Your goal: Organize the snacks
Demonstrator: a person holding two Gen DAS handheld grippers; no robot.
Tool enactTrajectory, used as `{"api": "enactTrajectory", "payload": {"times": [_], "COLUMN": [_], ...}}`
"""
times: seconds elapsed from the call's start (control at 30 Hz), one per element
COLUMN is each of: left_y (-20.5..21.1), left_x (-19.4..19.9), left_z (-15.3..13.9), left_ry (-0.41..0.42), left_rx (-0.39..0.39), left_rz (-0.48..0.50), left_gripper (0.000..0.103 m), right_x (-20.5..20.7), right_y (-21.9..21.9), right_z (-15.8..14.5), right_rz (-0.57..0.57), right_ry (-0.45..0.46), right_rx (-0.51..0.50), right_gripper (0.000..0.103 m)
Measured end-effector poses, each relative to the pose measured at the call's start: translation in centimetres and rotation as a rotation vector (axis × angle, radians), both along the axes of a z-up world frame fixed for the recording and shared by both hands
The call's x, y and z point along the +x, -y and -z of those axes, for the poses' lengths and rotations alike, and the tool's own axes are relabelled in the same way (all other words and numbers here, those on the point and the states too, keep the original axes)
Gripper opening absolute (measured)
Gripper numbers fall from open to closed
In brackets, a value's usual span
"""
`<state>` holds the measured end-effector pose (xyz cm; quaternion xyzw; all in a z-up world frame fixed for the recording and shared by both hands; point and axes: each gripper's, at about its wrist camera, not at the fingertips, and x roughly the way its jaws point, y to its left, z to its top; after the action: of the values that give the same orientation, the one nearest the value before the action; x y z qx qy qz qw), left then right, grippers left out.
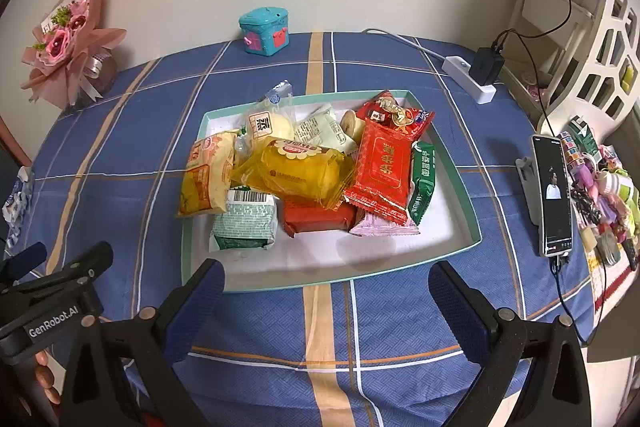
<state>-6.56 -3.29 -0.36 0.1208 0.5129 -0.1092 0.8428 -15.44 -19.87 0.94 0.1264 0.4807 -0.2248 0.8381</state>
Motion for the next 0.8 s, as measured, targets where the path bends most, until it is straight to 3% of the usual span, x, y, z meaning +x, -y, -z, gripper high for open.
{"api": "enactTrajectory", "payload": {"times": [0.8], "left_y": [-0.39], "left_x": [0.87], "left_z": [0.47], "left_ry": [-0.017], "left_rx": [0.004], "left_rz": [-0.035], "left_gripper": [0.103], "right_x": [0.62], "right_y": [-0.17], "right_z": [0.33], "right_rz": [-0.008], "right_ry": [-0.023], "right_rx": [-0.009], "right_gripper": [0.103]}}
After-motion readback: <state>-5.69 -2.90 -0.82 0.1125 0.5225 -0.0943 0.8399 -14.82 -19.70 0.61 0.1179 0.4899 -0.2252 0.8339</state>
